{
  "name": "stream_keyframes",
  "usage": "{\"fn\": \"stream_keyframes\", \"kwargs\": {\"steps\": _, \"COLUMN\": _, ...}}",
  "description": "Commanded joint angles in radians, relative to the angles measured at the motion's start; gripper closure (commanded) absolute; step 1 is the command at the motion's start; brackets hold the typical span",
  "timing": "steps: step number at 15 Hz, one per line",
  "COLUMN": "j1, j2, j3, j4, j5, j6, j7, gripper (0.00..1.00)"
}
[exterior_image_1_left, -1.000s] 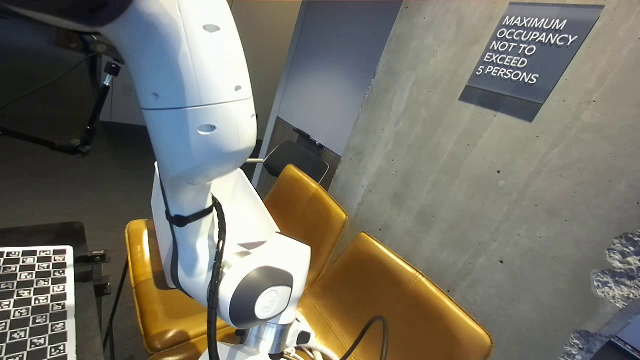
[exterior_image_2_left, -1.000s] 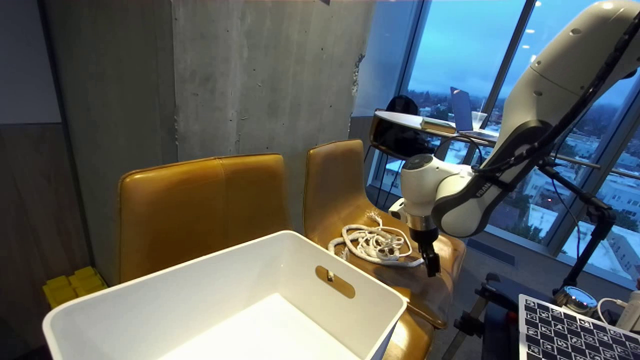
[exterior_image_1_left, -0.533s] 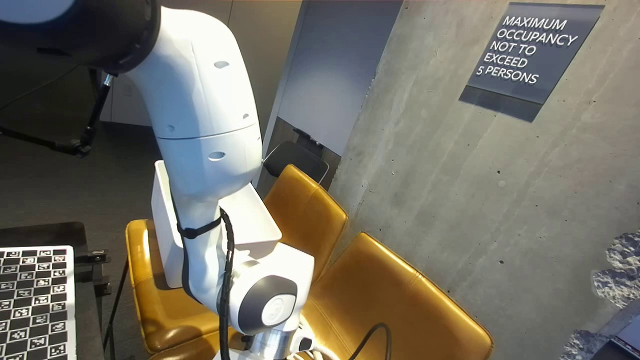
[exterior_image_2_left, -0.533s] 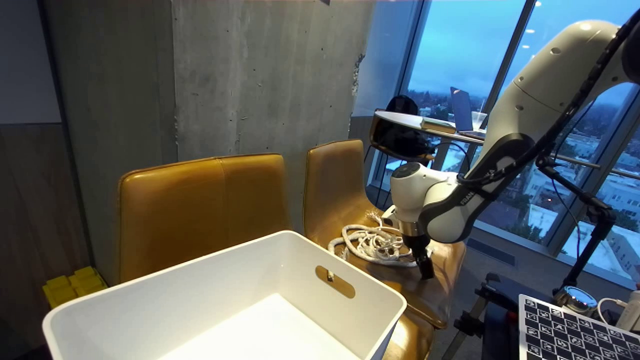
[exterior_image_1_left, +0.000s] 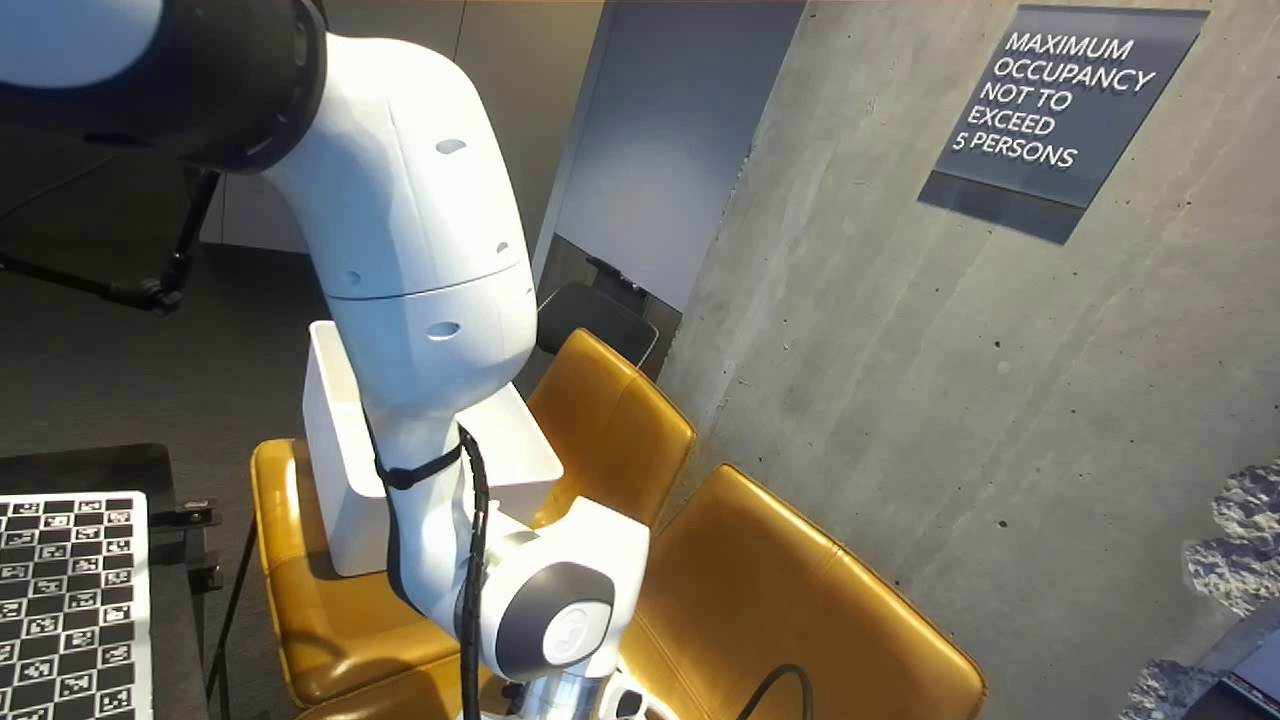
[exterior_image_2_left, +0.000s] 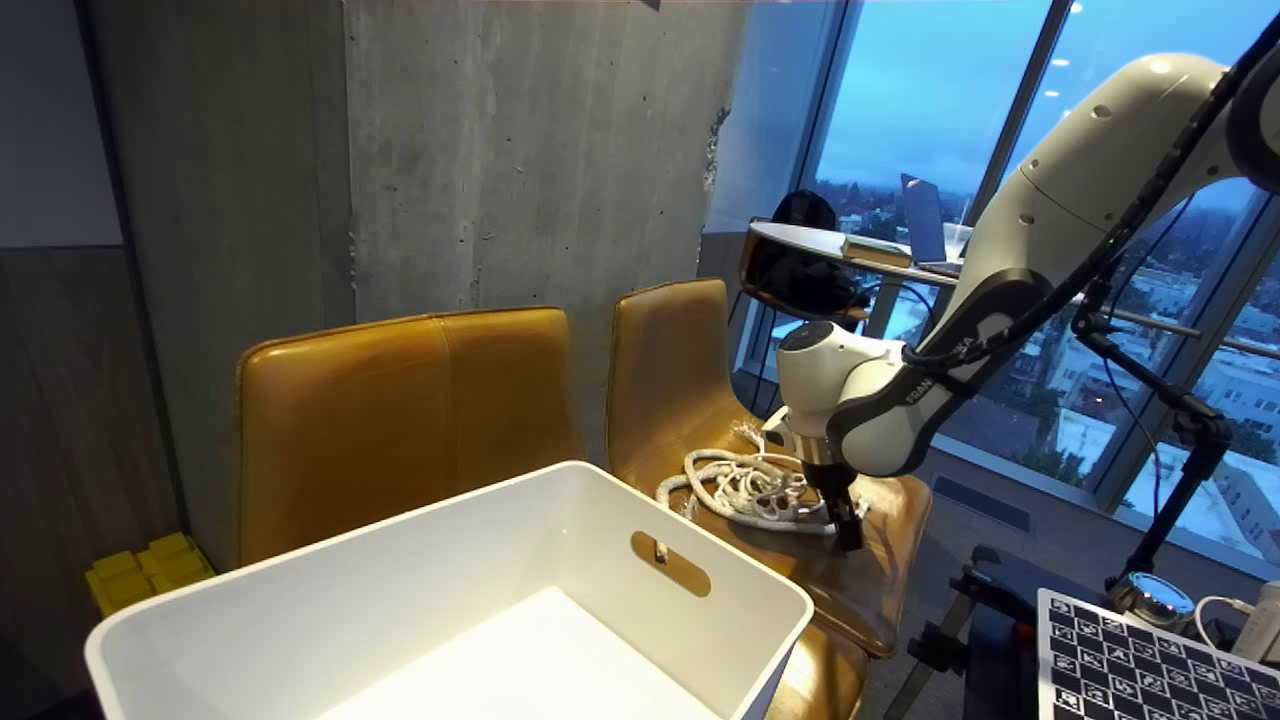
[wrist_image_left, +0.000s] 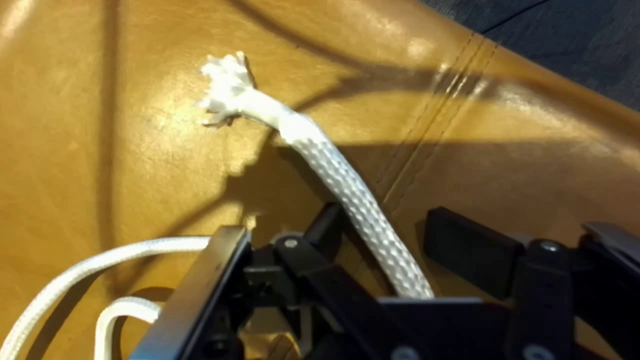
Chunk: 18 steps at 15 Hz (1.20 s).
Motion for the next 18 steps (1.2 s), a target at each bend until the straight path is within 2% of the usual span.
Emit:
{"fn": "stream_keyframes", "kwargs": {"steps": 1, "j1": -0.026, "j2": 0.016, "j3": -0.003, "j4": 0.001, "j5": 0.011, "j6": -0.012, "j7": -0.022, "gripper": 0.84}}
{"fn": "stream_keyframes", "kwargs": {"steps": 3, "j1": -0.032, "j2": 0.001, "j3": -0.006, "j4": -0.016, "j5": 0.012, "j6": -0.014, "j7": -0.022, "gripper": 0.98}}
{"fn": "stream_keyframes", "kwargs": {"steps": 4, "j1": -0.034, "j2": -0.002, "j3": -0.008, "j4": -0.02, "j5": 0.011, "j6": -0.013, "j7": -0.021, "gripper": 1.0}}
{"fn": "stream_keyframes", "kwargs": {"steps": 12, "j1": -0.023, "j2": -0.044, "j3": -0.024, "j4": -0.079, "j5": 0.0, "j6": -0.009, "j7": 0.0, "gripper": 1.0}}
{"fn": "stream_keyframes", "kwargs": {"steps": 18, "j1": 0.04, "j2": -0.295, "j3": -0.003, "j4": -0.278, "j5": 0.002, "j6": -0.013, "j7": 0.048, "gripper": 1.0}}
